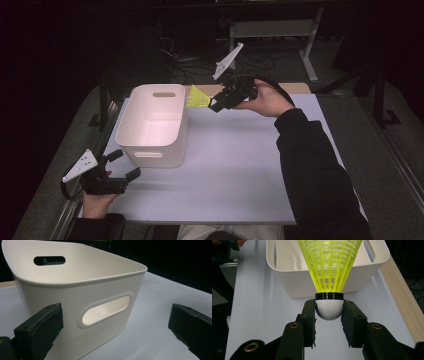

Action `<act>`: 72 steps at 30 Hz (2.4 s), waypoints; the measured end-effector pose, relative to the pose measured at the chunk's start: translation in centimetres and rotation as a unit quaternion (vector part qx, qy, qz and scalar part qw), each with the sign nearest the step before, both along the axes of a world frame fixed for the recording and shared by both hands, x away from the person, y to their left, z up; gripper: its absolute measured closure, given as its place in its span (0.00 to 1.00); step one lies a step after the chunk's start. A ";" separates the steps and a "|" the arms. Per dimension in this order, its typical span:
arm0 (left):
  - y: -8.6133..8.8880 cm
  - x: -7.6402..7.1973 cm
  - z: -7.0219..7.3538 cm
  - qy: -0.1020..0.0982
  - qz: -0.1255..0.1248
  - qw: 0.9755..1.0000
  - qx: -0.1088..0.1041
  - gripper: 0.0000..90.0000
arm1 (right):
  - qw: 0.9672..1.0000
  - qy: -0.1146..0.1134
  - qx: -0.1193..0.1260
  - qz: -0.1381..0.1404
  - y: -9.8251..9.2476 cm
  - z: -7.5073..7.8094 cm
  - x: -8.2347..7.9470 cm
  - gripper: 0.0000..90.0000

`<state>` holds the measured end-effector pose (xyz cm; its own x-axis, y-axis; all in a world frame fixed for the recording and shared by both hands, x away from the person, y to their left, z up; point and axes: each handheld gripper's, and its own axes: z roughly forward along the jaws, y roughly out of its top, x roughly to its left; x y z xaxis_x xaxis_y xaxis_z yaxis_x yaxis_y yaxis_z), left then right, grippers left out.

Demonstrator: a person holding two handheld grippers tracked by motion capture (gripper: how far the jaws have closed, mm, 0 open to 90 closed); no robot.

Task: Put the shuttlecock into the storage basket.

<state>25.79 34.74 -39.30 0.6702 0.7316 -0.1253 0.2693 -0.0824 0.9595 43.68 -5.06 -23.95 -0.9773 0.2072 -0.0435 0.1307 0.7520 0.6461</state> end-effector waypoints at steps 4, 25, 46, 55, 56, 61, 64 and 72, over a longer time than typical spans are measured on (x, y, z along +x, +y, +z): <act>0.0 0.0 0.0 0.000 0.000 1.000 0.000 0.00 | 1.000 -0.001 0.004 0.008 0.8 0.1 -0.2 0.70; 0.0 0.0 0.0 -0.001 0.000 1.000 0.000 0.00 | 0.999 -0.004 0.006 0.048 4.6 0.8 -1.3 0.70; 0.1 -0.1 0.0 -0.002 -0.002 1.000 -0.001 0.00 | 0.997 0.004 0.013 0.078 8.8 0.3 -1.7 0.70; 0.1 -0.1 0.0 -0.002 -0.002 1.000 -0.002 0.00 | 0.996 0.012 0.008 0.088 10.3 -0.8 -1.7 0.70; 0.1 -0.1 0.0 -0.002 -0.002 1.000 -0.002 0.00 | 0.996 0.012 0.007 0.090 10.4 -0.9 -1.6 0.70; 0.1 -0.1 0.0 -0.002 -0.003 1.000 -0.002 0.00 | 0.996 0.016 0.009 0.091 11.0 -1.2 -1.5 0.70; 0.1 -0.1 0.0 -0.003 -0.002 1.000 -0.003 0.00 | 0.996 0.018 0.008 0.093 11.3 -1.5 -1.4 0.70; 0.1 -0.1 0.0 -0.003 -0.002 1.000 -0.002 0.00 | 0.995 0.028 0.004 0.095 12.1 -2.4 -1.1 0.70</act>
<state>25.69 34.85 -39.25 0.6745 0.7277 -0.1243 0.2623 -0.0789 0.9617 42.61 6.99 -26.40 -0.9998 0.0182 0.0129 0.0222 0.7617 0.6476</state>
